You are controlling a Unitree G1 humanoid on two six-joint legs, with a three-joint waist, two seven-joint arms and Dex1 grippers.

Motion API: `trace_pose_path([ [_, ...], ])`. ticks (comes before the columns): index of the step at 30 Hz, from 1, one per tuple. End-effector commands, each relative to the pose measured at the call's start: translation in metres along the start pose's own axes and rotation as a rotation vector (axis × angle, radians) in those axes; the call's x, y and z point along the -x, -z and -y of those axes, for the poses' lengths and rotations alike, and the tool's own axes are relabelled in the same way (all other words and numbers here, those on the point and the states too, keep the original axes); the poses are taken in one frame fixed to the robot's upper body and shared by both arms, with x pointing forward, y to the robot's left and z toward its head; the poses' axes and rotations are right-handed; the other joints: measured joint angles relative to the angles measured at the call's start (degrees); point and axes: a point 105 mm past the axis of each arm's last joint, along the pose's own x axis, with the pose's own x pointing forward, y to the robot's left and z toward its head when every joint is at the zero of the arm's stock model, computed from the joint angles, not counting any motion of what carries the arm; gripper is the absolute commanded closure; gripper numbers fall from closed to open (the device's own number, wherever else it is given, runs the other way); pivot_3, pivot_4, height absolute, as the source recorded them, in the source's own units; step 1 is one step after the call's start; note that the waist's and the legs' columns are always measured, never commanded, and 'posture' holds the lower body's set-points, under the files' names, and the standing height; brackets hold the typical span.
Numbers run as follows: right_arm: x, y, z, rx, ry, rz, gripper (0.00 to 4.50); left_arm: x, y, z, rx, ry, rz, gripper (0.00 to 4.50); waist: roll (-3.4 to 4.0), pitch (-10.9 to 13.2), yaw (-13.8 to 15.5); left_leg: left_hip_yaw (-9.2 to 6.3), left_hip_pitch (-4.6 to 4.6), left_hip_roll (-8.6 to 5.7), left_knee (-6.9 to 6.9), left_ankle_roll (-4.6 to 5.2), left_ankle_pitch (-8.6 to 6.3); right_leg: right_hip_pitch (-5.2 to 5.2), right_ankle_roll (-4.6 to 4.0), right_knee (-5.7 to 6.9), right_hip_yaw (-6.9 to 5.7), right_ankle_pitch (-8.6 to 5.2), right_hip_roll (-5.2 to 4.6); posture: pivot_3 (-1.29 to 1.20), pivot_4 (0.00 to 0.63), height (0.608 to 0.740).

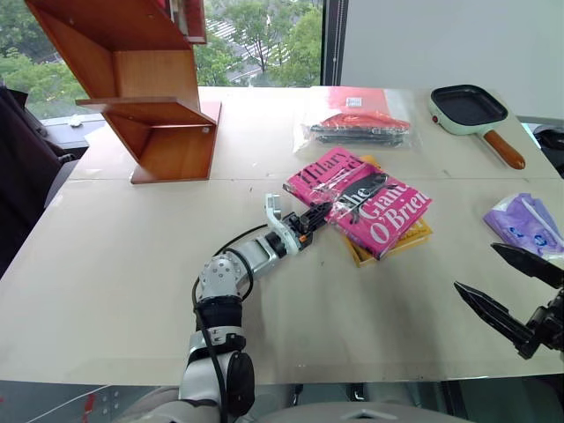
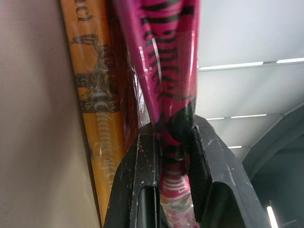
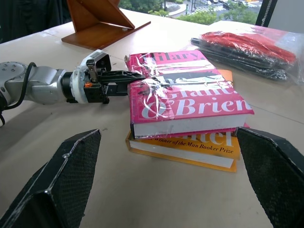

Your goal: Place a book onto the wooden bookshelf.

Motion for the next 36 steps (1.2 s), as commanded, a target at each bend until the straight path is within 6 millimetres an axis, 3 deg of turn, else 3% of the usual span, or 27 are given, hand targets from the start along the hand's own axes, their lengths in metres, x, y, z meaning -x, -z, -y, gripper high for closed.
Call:
trace_pose_path([
  [1, -0.002, -0.008, 0.003, 0.034, -0.013, 0.024, 0.0, 0.003, 0.002, 0.011, 0.001, 0.052, 0.01, 4.27, -0.03, 0.0, 0.0, 0.0, 0.0, 0.0, 0.0, 0.0, 0.0, -0.01, 0.0, -0.01, 0.0, 0.0, 0.0, 0.0, 0.15, 0.74],
  [3, -0.007, -0.011, 0.01, 0.035, -0.032, 0.04, 0.0, 0.011, -0.006, 0.04, -0.159, 0.129, 0.037, 4.27, -0.15, 0.1, -0.4, 0.05, -0.04, 0.02, -0.01, 0.01, -0.01, -0.06, 0.0, -0.01, 0.05, 0.0, 0.0, 0.0, 0.15, 0.74],
  [7, -0.017, -0.019, 0.033, 0.021, -0.052, 0.092, 0.0, 0.019, 0.0, 0.092, -0.685, 0.183, -0.021, 4.27, -0.61, 0.4, -1.1, 0.05, -0.4, 0.06, -0.02, -0.3, 0.16, -0.4, -0.06, 0.03, 0.21, 0.04, 0.02, 0.0, 0.15, 0.74],
  [12, -0.029, -0.028, 0.06, 0.021, -0.08, 0.147, 0.0, 0.019, -0.007, 0.136, -1.212, 0.204, 0.027, 4.27, -0.47, 0.4, -0.8, 0.13, -0.42, 0.02, -0.09, -0.32, 0.17, -0.44, -0.07, -0.05, 0.32, 0.03, -0.01, 0.0, 0.15, 0.74],
  [15, -0.05, -0.04, 0.085, 0.018, -0.132, 0.218, 0.0, 0.03, -0.028, 0.194, -1.593, 0.208, 0.173, 4.27, -0.68, 0.9, -1.3, 0.21, -0.46, 0.02, -0.09, -0.3, 0.17, -0.46, -0.07, -0.11, 0.31, 0.04, 0.0, 0.0, 0.15, 0.74],
  [19, -0.075, -0.051, 0.098, 0.004, -0.232, 0.276, 0.0, 0.045, -0.045, 0.223, -2.052, 0.04, 0.202, 4.27, -0.6, 1.1, -1.6, 0.29, -0.43, 0.11, -0.2, -0.3, 0.18, -0.55, -0.07, -0.11, 0.29, 0.11, 0.15, 0.0, 0.15, 0.74],
  [23, -0.102, -0.066, 0.1, -0.009, -0.349, 0.337, 0.0, 0.065, -0.07, 0.238, -2.538, -0.279, 0.122, 4.27, -0.45, 1.3, -1.4, 0.3, -0.46, 0.07, -0.53, -0.3, 0.18, -0.72, 0.15, -0.2, 0.28, 0.21, 0.15, 0.0, 0.15, 0.74],
  [27, -0.122, -0.069, 0.098, -0.004, -0.433, 0.331, 0.0, 0.092, -0.093, 0.249, -2.795, -0.585, -0.005, 4.27, -0.42, 1.3, -1.3, 0.25, -1.1, 0.07, -0.61, -0.32, 0.19, -1.29, 0.18, -0.37, 0.17, 0.23, 0.13, 0.0, 0.15, 0.74],
  [33, -0.142, -0.079, 0.091, 0.002, -0.523, 0.371, 0.0, 0.126, -0.11, 0.29, -3.004, -0.877, 0.022, 4.27, -0.45, 1.4, -1.2, 0.21, -1.98, 0.01, -0.43, -0.32, 0.19, -2.04, 0.21, -0.19, 0.01, 0.23, 0.03, 0.0, 0.15, 0.74],
  [34, -0.144, -0.082, 0.09, 0.006, -0.532, 0.381, 0.0, 0.129, -0.111, 0.294, 2.991, 0.895, -0.028, 4.27, -0.44, 1.4, -1.1, 0.18, -2.05, 0.0, -0.36, -0.32, 0.19, -2.06, 0.21, -0.15, -0.04, 0.23, 0.02, 0.0, 0.15, 0.74],
  [36, -0.146, -0.088, 0.087, 0.009, -0.557, 0.404, 0.0, 0.139, -0.117, 0.298, 2.929, 0.953, -0.007, 4.27, -0.44, 1.4, -1.2, 0.2, -2.08, 0.0, -0.3, -0.32, 0.19, -2.06, 0.21, -0.12, -0.09, 0.23, 0.0, 0.0, 0.15, 0.74],
])
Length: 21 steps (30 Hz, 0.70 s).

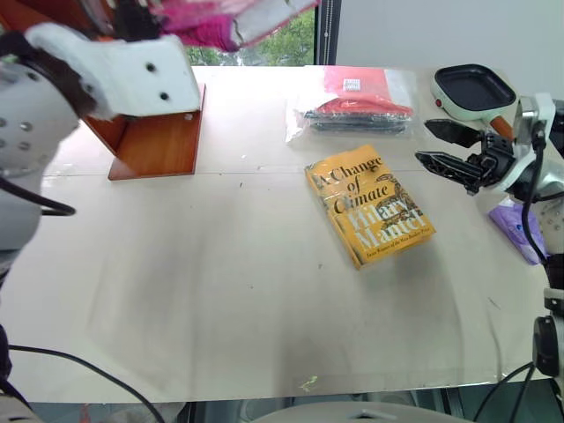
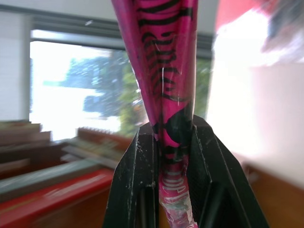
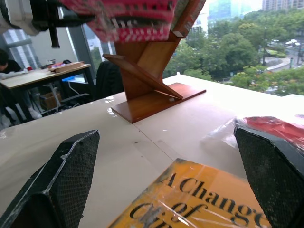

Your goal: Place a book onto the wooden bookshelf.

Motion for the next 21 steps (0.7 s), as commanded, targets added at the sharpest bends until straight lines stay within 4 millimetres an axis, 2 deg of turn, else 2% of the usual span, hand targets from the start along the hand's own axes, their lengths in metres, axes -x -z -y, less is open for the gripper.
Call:
trace_pose_path([
  [1, -0.007, -0.019, -0.005, 0.063, -0.056, 0.049, 0.0, 0.015, 0.015, -0.026, -0.106, -0.072, -0.078, 4.27, 0.01, 0.0, -0.2, 0.02, 0.0, 0.0, 0.01, 0.0, 0.0, 0.0, 0.0, 0.0, 0.0, 0.0, -0.01, 0.0, 0.15, 0.74],
  [5, -0.018, -0.031, -0.016, 0.049, -0.121, 0.108, 0.0, 0.022, 0.035, -0.021, -0.122, -0.011, -0.144, 4.27, 0.02, 0.0, -0.4, 0.01, 0.06, 0.02, 0.06, 0.0, 0.0, -0.01, 0.0, 0.17, -0.03, 0.0, 0.02, 0.0, 0.15, 0.74],
  [10, -0.022, -0.031, -0.02, 0.038, -0.13, 0.125, 0.0, 0.027, 0.047, -0.027, -0.141, -0.003, -0.171, 4.27, 0.02, 0.0, -1.2, 0.0, 0.11, 0.04, 0.32, 0.0, 0.0, -0.01, 0.0, 0.34, -0.03, 0.01, 0.04, 0.0, 0.15, 0.74],
  [12, -0.022, -0.031, -0.019, 0.035, -0.121, 0.134, 0.0, 0.027, 0.052, -0.02, -0.116, 0.045, -0.173, 4.27, 0.02, 0.0, -1.5, 0.0, 0.13, 0.04, 0.35, 0.01, 0.0, 0.0, 0.03, 0.36, -0.03, 0.04, 0.04, 0.0, 0.15, 0.74],
  [16, -0.023, -0.028, -0.017, 0.036, -0.109, 0.138, 0.0, 0.027, 0.066, 0.008, -0.026, 0.161, -0.23, 4.27, 0.04, 0.0, -1.6, 0.04, 0.15, 0.03, 0.35, 0.01, 0.0, 0.0, 0.04, 0.38, 0.02, 0.05, 0.03, 0.0, 0.15, 0.74],
  [19, -0.024, -0.027, -0.017, 0.035, -0.107, 0.141, 0.0, 0.031, 0.077, 0.012, -0.017, 0.182, -0.297, 4.27, 0.03, 0.0, -1.7, 0.04, 0.1, 0.04, 0.33, 0.01, 0.0, -0.03, 0.04, 0.58, 0.03, 0.05, 0.05, 0.0, 0.15, 0.74],
  [21, -0.024, -0.028, -0.016, 0.033, -0.105, 0.146, 0.0, 0.035, 0.087, 0.007, -0.043, 0.179, -0.35, 4.27, 0.03, 0.0, -1.7, 0.04, 0.09, 0.03, 0.33, 0.02, 0.0, -0.03, 0.04, 0.57, 0.03, 0.05, 0.04, 0.0, 0.15, 0.74],
])
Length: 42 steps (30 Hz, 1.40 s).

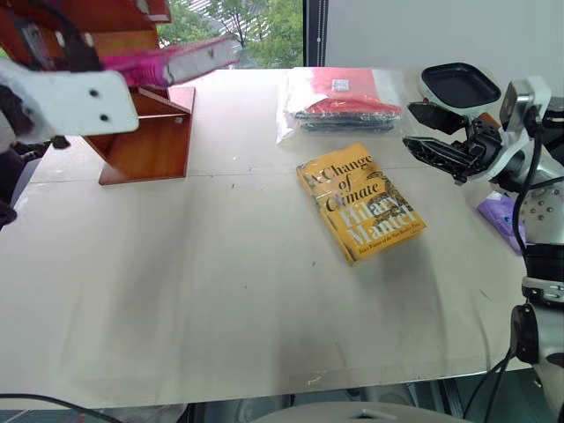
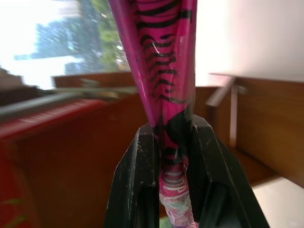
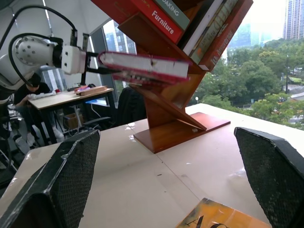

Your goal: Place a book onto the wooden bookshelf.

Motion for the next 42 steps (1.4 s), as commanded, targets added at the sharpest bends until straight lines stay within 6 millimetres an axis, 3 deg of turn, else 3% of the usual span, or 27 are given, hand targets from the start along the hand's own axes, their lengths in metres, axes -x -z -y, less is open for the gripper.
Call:
trace_pose_path([
  [1, 0.0, -0.014, -0.001, 0.055, -0.006, 0.037, 0.0, 0.017, 0.023, -0.031, -0.033, -0.103, -0.121, 4.27, 0.0, 0.0, 0.0, 0.0, 0.0, 0.0, 0.0, 0.0, 0.0, 0.0, 0.0, -0.01, 0.0, 0.0, 0.0, 0.0, 0.15, 0.74],
  [5, -0.001, -0.012, 0.0, 0.054, -0.005, 0.039, 0.0, 0.018, 0.05, -0.03, -0.055, -0.058, -0.215, 4.27, 0.0, 0.0, 0.0, 0.0, 0.02, -0.01, 0.0, 0.0, 0.0, -0.01, 0.0, 0.04, 0.0, 0.0, 0.01, 0.0, 0.15, 0.74],
  [9, -0.005, -0.014, 0.002, 0.058, -0.008, 0.051, 0.0, 0.009, 0.064, -0.018, -0.057, 0.03, -0.23, 4.27, 0.0, 0.0, -0.1, 0.02, 0.07, 0.0, 0.05, 0.0, 0.0, -0.01, 0.0, 0.17, 0.01, 0.0, 0.0, 0.0, 0.15, 0.74],
  [19, -0.009, -0.024, 0.003, 0.09, -0.018, 0.061, 0.0, -0.009, 0.08, 0.0, -0.042, 0.176, -0.271, 4.27, -0.01, 0.0, -0.5, 0.19, 0.33, -0.02, 0.09, -0.01, 0.01, 0.0, -0.01, 0.56, 0.22, 0.0, 0.06, 0.0, 0.15, 0.74],
  [28, -0.015, -0.024, 0.006, 0.102, -0.015, 0.083, 0.0, -0.021, 0.078, -0.006, 0.029, 0.214, -0.351, 4.27, -0.03, 0.0, -1.7, 0.32, 0.48, -0.04, 0.13, 0.0, 0.02, 0.04, -0.01, 0.66, 0.39, 0.0, 0.12, 0.0, 0.15, 0.74],
  [29, -0.016, -0.023, 0.006, 0.103, -0.016, 0.083, 0.0, -0.021, 0.079, -0.007, 0.038, 0.212, -0.363, 3.26, -0.03, 0.0, -1.7, 0.34, 0.49, -0.03, 0.13, 0.0, 0.02, 0.04, -0.01, 0.66, 0.42, 0.0, 0.13, 0.0, 0.15, 0.74],
  [32, -0.017, -0.023, 0.005, 0.104, -0.016, 0.087, 0.0, -0.022, 0.08, -0.008, 0.045, 0.215, -0.376, 2.16, -0.04, 0.0, -1.8, 0.39, 0.51, -0.01, 0.11, 0.0, 0.02, 0.03, -0.01, 0.64, 0.47, 0.0, 0.14, 0.0, 0.15, 0.74],
  [34, -0.017, -0.023, 0.005, 0.101, -0.015, 0.092, 0.0, -0.023, 0.081, -0.007, 0.058, 0.218, -0.376, 1.02, -0.06, 0.0, -1.6, 0.36, 0.47, 0.0, 0.11, 0.0, 0.01, 0.02, 0.0, 0.6, 0.45, 0.0, 0.12, 0.0, 0.15, 0.74],
  [36, -0.017, -0.022, 0.005, 0.102, -0.013, 0.09, 0.0, -0.024, 0.081, -0.005, 0.077, 0.221, -0.375, 0.27, -0.08, -0.1, -1.5, 0.35, 0.44, -0.02, 0.12, 0.01, 0.01, 0.02, 0.0, 0.58, 0.43, 0.0, 0.07, 0.0, 0.15, 0.74],
  [39, -0.016, -0.02, 0.005, 0.098, -0.008, 0.088, 0.0, -0.023, 0.083, -0.011, 0.092, 0.145, -0.378, 0.11, -0.1, -0.1, -1.3, 0.27, 0.35, -0.05, 0.17, 0.01, 0.01, 0.0, 0.0, 0.56, 0.35, 0.0, -0.01, 0.0, 0.15, 0.74],
  [42, -0.015, -0.02, 0.005, 0.096, -0.004, 0.085, 0.0, -0.018, 0.084, -0.034, 0.088, -0.04, -0.37, 0.11, -0.13, -0.1, -1.3, 0.2, 0.31, -0.05, 0.19, 0.01, 0.01, -0.01, 0.0, 0.56, 0.3, 0.0, -0.02, 0.0, 0.15, 0.74],
])
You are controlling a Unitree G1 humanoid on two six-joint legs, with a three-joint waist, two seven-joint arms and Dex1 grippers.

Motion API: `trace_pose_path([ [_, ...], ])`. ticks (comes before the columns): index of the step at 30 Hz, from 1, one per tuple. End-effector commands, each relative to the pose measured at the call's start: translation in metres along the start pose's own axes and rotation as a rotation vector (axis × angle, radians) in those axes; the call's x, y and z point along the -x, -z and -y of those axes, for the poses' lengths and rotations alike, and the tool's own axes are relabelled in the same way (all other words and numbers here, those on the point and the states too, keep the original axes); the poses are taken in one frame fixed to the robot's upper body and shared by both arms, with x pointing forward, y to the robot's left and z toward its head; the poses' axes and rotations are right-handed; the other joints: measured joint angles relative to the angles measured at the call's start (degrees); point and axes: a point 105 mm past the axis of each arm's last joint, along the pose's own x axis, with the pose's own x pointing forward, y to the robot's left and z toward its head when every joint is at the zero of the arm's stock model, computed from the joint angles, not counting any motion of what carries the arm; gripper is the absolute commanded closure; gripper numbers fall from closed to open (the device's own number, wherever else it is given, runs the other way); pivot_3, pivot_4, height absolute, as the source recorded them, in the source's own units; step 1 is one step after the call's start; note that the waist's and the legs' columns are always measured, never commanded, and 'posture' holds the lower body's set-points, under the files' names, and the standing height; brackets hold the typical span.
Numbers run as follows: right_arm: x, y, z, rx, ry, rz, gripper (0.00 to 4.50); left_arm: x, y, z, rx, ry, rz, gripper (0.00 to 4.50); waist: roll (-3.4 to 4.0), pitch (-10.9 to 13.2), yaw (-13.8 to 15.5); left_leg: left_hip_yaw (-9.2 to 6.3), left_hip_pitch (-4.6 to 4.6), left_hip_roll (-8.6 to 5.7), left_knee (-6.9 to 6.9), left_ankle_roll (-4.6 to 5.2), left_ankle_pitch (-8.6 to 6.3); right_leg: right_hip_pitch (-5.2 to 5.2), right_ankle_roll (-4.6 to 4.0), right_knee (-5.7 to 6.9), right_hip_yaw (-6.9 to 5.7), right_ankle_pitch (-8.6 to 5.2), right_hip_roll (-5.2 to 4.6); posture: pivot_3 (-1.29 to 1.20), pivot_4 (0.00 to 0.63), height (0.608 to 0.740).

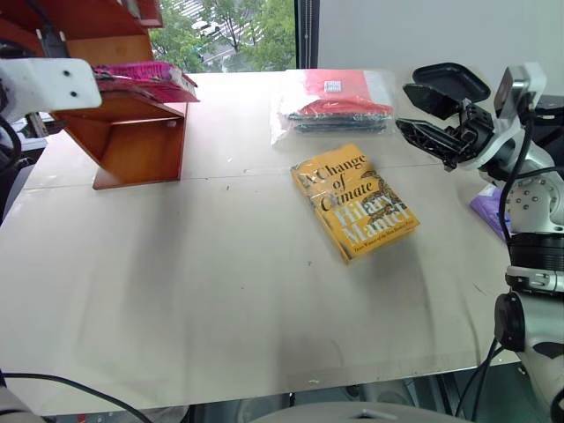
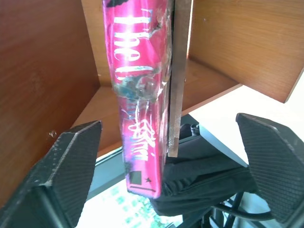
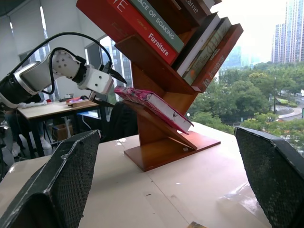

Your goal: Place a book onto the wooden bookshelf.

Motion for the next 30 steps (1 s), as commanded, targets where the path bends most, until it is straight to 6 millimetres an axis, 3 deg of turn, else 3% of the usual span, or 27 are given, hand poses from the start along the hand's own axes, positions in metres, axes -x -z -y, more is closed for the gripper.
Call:
trace_pose_path([
  [1, 0.0, -0.012, -0.002, 0.048, -0.003, 0.021, 0.0, 0.026, 0.006, -0.045, 0.043, -0.297, 0.026, 0.11, -0.02, 0.0, 0.0, -0.02, -0.03, 0.01, 0.0, 0.0, 0.0, -0.03, 0.0, 0.0, -0.02, 0.0, 0.0, 0.0, 0.15, 0.74],
  [5, 0.01, -0.01, 0.0, 0.04, 0.034, 0.008, 0.0, 0.047, -0.018, -0.062, 0.186, -0.497, 0.233, 0.11, -0.05, 0.0, 0.0, -0.04, -0.03, 0.01, 0.02, -0.01, 0.0, -0.04, 0.0, 0.03, -0.03, 0.0, -0.05, 0.0, 0.15, 0.74],
  [8, 0.027, -0.007, 0.005, 0.036, 0.114, -0.001, 0.0, 0.061, -0.06, -0.043, 0.406, -0.485, 0.53, 0.11, -0.06, -0.1, 0.5, -0.05, -0.05, -0.02, 0.04, -0.01, 0.0, -0.03, 0.0, 0.04, -0.05, 0.01, -0.15, 0.0, 0.15, 0.74],
  [11, 0.047, 0.003, 0.004, 0.041, 0.181, -0.062, 0.0, 0.068, -0.097, -0.004, 0.755, -0.339, 0.749, 0.11, -0.03, -0.1, 1.5, -0.07, -0.14, -0.04, 0.16, -0.01, 0.0, -0.03, 0.01, 0.0, -0.11, 0.01, -0.26, 0.0, 0.15, 0.74],
  [14, 0.063, 0.015, 0.0, 0.034, 0.217, -0.131, 0.0, 0.07, -0.117, 0.04, 0.942, -0.145, 0.819, 0.11, -0.07, -0.2, 1.5, -0.16, -0.37, -0.02, 0.54, 0.0, -0.02, -0.03, 0.02, 0.08, -0.18, 0.02, -0.24, 0.0, 0.15, 0.74],
  [17, 0.103, 0.055, -0.003, 0.064, 0.288, -0.343, 0.0, 0.07, -0.146, 0.134, 1.05, 0.239, 0.872, 0.11, 0.03, -0.3, 1.2, -0.07, -0.22, -0.01, 0.6, -0.01, -0.02, 0.0, 0.05, 0.1, 0.05, 0.03, -0.16, 0.0, 0.15, 0.74],
  [20, 0.134, 0.084, -0.003, 0.138, 0.361, -0.477, 0.0, 0.063, -0.141, 0.196, 1.176, 0.389, 0.779, 0.11, 0.02, -0.5, 1.1, 0.09, 0.13, 0.01, 0.5, -0.01, -0.04, 0.15, 0.04, -0.05, 0.29, 0.03, -0.28, 0.0, 0.15, 0.74],
  [22, 0.144, 0.093, -0.003, 0.169, 0.418, -0.5, 0.0, 0.058, -0.135, 0.217, 1.257, 0.407, 0.726, 0.11, -0.01, -0.5, 1.5, 0.08, 0.58, 0.01, 0.35, 0.02, -0.06, 0.49, 0.02, -0.05, 0.25, 0.04, -0.3, 0.0, 0.15, 0.74],
  [25, 0.157, 0.113, -0.012, 0.197, 0.473, -0.554, 0.0, 0.063, -0.142, 0.243, 1.201, 0.444, 0.726, 0.11, 0.02, -0.5, 1.7, -0.02, 1.21, 0.05, 0.16, 0.27, -0.19, 1.11, -0.16, -0.17, 0.17, 0.13, -0.18, 0.0, 0.15, 0.74],
  [27, 0.161, 0.119, -0.019, 0.202, 0.486, -0.549, 0.0, 0.068, -0.148, 0.253, 1.174, 0.47, 0.744, 0.11, 0.07, -0.5, 1.7, -0.01, 2.13, 0.08, -0.06, 0.28, -0.2, 2.04, -0.38, -0.44, 0.17, -0.02, -0.11, 0.0, 0.15, 0.74],
  [30, 0.164, 0.122, -0.022, 0.189, 0.519, -0.528, 0.0, 0.069, -0.152, 0.259, 1.163, 0.475, 0.753, 0.11, 0.08, -0.5, 1.6, 0.01, 2.55, 0.14, -0.18, 0.32, -0.22, 2.54, -0.37, -0.71, 0.19, -0.03, 0.01, 0.0, 0.15, 0.74],
])
